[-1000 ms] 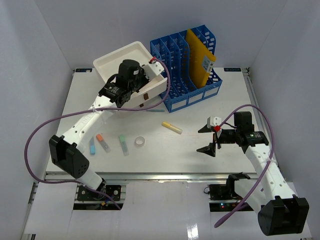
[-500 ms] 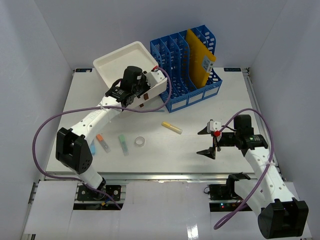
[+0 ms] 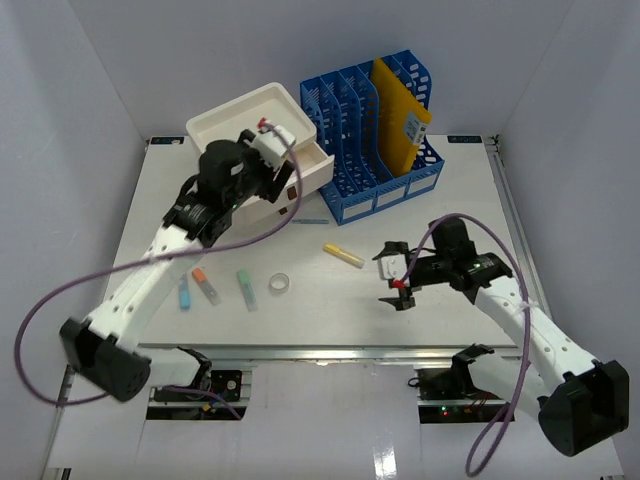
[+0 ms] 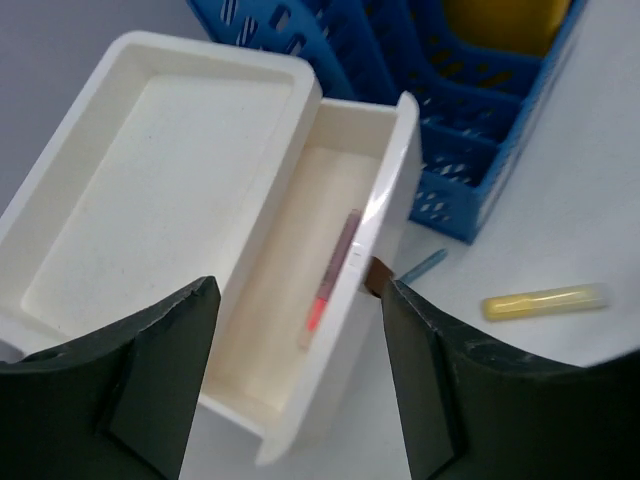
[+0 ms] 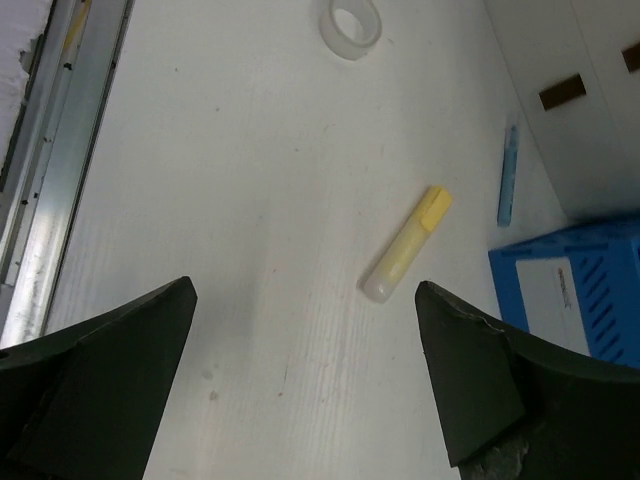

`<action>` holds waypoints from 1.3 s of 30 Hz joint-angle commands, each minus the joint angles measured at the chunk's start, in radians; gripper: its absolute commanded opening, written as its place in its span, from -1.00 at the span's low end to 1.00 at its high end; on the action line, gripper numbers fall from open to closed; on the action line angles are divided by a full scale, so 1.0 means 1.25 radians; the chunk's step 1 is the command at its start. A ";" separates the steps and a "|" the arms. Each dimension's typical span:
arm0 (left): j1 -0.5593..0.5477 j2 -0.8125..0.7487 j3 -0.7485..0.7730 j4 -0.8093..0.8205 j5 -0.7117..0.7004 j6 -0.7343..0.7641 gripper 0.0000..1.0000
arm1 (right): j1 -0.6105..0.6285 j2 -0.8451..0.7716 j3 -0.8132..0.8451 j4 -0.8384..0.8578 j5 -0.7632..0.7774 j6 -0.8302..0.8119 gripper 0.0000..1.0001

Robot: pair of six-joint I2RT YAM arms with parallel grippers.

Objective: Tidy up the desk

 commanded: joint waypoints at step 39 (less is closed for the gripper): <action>-0.001 -1.043 -0.612 -0.070 0.120 -0.526 0.96 | 0.159 0.888 0.554 0.415 0.413 0.081 0.04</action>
